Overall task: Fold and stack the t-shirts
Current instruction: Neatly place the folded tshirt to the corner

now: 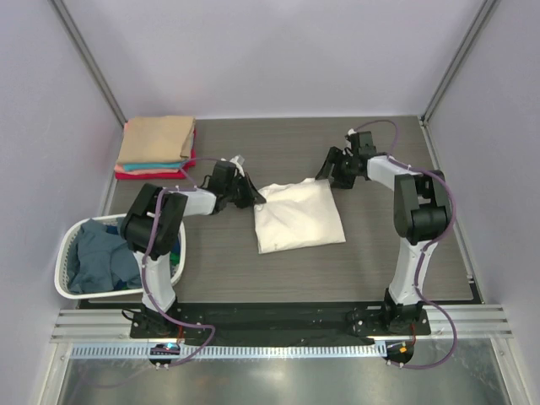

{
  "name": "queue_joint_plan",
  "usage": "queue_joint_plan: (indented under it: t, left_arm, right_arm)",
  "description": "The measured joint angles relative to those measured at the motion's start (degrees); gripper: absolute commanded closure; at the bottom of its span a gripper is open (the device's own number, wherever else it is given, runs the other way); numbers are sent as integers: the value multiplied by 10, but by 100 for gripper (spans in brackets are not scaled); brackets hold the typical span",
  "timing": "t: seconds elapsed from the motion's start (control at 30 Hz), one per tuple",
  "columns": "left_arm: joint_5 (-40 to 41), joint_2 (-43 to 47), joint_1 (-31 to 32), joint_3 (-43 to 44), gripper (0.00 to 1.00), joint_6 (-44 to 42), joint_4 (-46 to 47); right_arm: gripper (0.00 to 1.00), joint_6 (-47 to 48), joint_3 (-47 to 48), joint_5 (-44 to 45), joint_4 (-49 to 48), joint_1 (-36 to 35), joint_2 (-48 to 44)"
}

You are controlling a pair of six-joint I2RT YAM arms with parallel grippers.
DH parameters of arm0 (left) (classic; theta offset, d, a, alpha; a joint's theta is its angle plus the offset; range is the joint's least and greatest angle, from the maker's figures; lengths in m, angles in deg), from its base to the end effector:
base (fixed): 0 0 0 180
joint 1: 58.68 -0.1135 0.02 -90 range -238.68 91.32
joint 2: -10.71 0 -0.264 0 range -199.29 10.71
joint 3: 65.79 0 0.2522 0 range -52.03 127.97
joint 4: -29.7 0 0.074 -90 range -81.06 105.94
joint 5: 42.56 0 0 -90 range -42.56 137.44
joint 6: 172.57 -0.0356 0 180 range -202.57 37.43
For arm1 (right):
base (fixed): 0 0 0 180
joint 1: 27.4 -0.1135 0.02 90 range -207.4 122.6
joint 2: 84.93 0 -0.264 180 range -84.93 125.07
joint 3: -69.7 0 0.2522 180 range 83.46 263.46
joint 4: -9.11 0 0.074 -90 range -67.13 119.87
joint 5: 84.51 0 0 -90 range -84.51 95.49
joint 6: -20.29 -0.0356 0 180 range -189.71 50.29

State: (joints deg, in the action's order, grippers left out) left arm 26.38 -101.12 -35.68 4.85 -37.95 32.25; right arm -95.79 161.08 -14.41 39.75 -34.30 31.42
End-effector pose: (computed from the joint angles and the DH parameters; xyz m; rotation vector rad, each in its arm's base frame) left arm 0.3556 -0.1648 0.1255 -0.2391 2.3948 -1.0116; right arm 0.4220 0.0633 0.1549 0.2923 2.5728 0.6620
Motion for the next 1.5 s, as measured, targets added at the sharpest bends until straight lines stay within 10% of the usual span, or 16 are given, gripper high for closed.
queue_joint_plan:
  t: [0.07,0.7,1.5]
  left_arm:
    - [8,6,1,24,100,-21,-55]
    - [88,105,-56,185,100,-180,-379]
    - [110,113,-179,512,100,-337,-603]
  right_arm:
    - [4,-11,-37,32,-29,-9,-35]
    - [4,-125,-574,67,-237,-20,-580]
    - [4,-133,-592,-2,-332,-20,-462]
